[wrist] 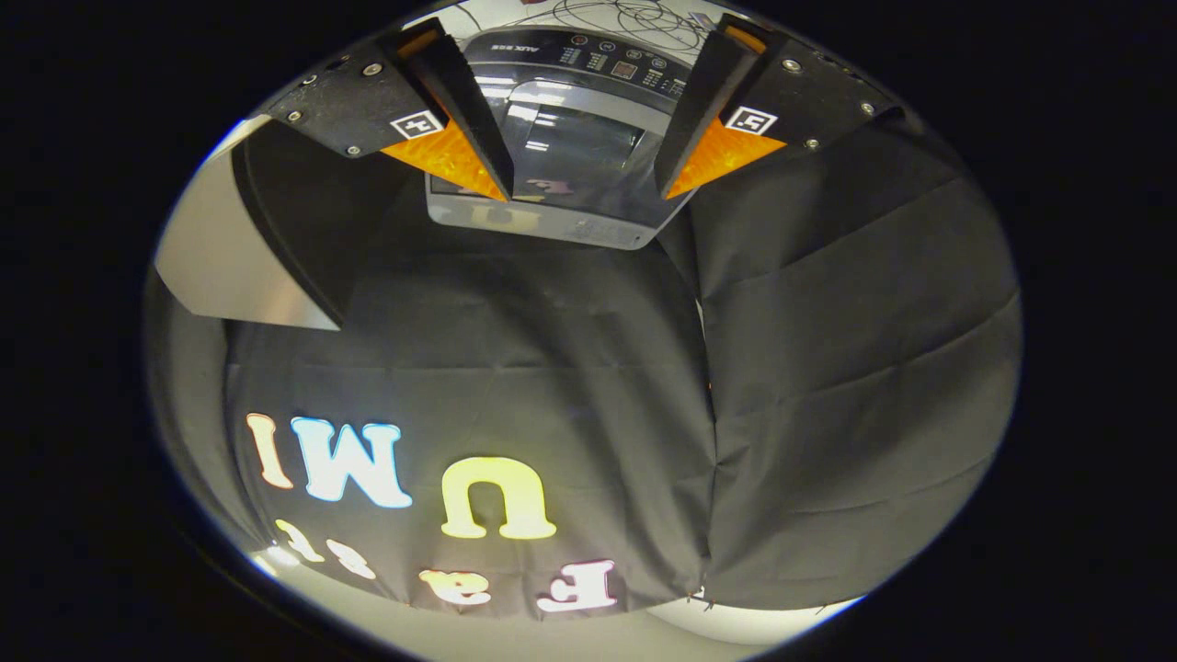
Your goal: Put the clothes into the washing machine and then close the washing machine lid.
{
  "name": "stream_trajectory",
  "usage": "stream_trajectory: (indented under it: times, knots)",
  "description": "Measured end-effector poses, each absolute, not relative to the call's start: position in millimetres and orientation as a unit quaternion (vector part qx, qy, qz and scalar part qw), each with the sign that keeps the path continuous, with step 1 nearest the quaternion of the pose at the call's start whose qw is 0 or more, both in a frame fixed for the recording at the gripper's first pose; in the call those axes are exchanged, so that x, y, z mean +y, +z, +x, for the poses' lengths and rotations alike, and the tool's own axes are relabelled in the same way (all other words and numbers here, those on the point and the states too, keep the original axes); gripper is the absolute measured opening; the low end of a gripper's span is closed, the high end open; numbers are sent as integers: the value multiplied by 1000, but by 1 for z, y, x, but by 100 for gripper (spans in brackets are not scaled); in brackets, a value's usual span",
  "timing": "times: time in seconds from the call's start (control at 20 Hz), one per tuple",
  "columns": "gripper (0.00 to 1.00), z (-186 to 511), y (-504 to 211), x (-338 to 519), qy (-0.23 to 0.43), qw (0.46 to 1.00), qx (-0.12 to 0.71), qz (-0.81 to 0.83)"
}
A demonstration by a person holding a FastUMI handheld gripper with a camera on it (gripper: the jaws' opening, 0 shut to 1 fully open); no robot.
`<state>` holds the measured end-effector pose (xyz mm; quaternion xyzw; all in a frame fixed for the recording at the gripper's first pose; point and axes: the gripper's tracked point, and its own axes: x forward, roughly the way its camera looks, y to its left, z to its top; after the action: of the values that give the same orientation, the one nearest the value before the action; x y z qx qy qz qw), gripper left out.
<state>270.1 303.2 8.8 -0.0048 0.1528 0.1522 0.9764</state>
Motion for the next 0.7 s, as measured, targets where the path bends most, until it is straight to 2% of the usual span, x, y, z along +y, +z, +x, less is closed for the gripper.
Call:
stream_trajectory:
  times: [0.7]
  knots:
    - [95, 177, 79, 155, 113, 991, 68, -11]
